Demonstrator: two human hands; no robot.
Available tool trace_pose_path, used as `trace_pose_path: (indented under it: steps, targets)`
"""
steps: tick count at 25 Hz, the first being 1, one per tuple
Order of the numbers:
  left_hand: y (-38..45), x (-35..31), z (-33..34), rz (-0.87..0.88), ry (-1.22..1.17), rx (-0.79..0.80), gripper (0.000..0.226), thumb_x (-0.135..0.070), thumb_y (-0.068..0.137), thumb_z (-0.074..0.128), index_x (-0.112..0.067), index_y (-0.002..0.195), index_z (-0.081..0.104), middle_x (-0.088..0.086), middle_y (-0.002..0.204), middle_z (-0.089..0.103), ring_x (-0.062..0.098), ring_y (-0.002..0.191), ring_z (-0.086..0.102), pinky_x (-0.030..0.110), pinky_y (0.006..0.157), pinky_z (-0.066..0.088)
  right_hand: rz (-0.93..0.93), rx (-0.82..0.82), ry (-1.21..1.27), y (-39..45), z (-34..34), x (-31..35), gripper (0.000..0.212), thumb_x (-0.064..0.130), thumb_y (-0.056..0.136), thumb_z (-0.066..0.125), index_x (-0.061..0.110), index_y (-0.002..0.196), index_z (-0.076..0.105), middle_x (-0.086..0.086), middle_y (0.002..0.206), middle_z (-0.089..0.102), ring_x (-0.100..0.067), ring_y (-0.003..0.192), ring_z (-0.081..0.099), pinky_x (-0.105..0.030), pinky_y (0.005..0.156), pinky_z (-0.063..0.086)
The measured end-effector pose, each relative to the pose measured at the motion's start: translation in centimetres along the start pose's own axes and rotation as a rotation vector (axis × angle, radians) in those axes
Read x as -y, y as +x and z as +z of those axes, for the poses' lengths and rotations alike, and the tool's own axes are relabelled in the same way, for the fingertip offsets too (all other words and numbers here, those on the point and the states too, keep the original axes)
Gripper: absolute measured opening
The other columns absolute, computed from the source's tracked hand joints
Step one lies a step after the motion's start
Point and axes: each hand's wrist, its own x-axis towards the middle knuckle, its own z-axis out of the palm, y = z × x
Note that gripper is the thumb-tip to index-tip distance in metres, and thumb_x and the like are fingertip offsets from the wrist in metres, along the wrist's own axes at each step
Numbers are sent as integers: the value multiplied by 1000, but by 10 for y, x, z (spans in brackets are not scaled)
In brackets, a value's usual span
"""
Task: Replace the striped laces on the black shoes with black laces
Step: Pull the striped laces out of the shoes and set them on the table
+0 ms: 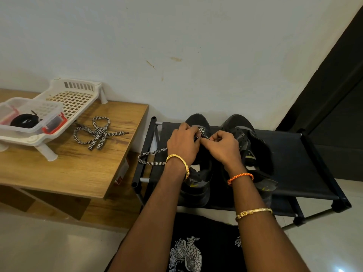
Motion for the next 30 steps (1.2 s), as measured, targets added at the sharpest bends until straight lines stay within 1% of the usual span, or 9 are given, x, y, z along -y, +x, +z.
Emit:
trace_pose_path:
  steps: [6, 9, 13, 16, 17, 19, 21, 24, 30]
  targets:
    - [-3, 4, 1, -46, -167, -131, 8, -29, 90, 58, -21, 91, 61, -4, 101, 62, 18, 88, 60, 32, 71, 44, 50, -79, 33, -4, 3, 1, 26, 37, 65, 73, 17, 61, 57, 8, 59, 58, -7, 56, 53, -21, 49, 37]
    - [-2, 5, 0, -259, -440, -224, 9, -30, 90, 59, -22, 86, 57, -6, 88, 64, 16, 82, 63, 31, 70, 49, 69, -99, 66, -5, 5, 1, 24, 34, 66, 73, 14, 63, 60, 7, 60, 60, -7, 59, 56, -21, 49, 39]
    - [6, 5, 1, -630, -1031, -111, 7, -19, 89, 62, -14, 91, 57, 8, 91, 66, 22, 90, 64, 38, 79, 55, 79, -117, 73, -7, 6, 1, 23, 34, 65, 72, 17, 60, 57, 7, 60, 59, -6, 56, 54, -20, 47, 36]
    - [7, 5, -4, -751, -1256, -74, 10, -12, 91, 56, -9, 100, 55, 7, 91, 64, 15, 79, 61, 22, 57, 52, 71, -105, 70, -7, 5, -1, 24, 33, 65, 72, 18, 59, 55, 7, 60, 59, -7, 56, 53, -19, 47, 36]
    - [7, 5, -7, -733, -1241, -82, 7, -10, 92, 52, -11, 99, 54, 4, 87, 61, 11, 73, 58, 17, 52, 47, 65, -99, 67, -6, 4, -1, 24, 33, 66, 72, 18, 60, 55, 7, 60, 58, -6, 56, 53, -19, 47, 37]
    - [7, 3, -9, -621, -1130, -97, 15, -8, 93, 44, -16, 95, 56, 2, 85, 58, 12, 74, 55, 21, 59, 47, 50, -77, 59, -5, 3, -2, 24, 33, 68, 73, 17, 62, 56, 7, 61, 58, -7, 56, 53, -20, 48, 38]
    - [3, 2, -8, -381, -752, -52, 22, -17, 91, 44, -21, 94, 65, 3, 93, 60, 18, 90, 51, 34, 77, 43, 38, -28, 49, -3, 0, -2, 23, 33, 70, 72, 17, 64, 56, 6, 61, 58, -8, 56, 52, -21, 49, 40]
    - [-2, -1, -1, -161, -199, 67, 22, -34, 89, 50, -31, 101, 68, 1, 110, 51, 20, 110, 37, 35, 88, 28, 14, 60, 27, 0, -6, -4, 23, 31, 73, 70, 16, 68, 54, 4, 62, 55, -11, 59, 50, -23, 52, 41]
    - [2, 1, 3, -174, -202, 33, 12, -32, 86, 65, -31, 97, 70, -1, 115, 41, 20, 117, 33, 34, 90, 26, -26, 94, -12, 1, -4, -4, 27, 32, 76, 70, 17, 68, 50, 3, 65, 54, -10, 58, 47, -23, 50, 38]
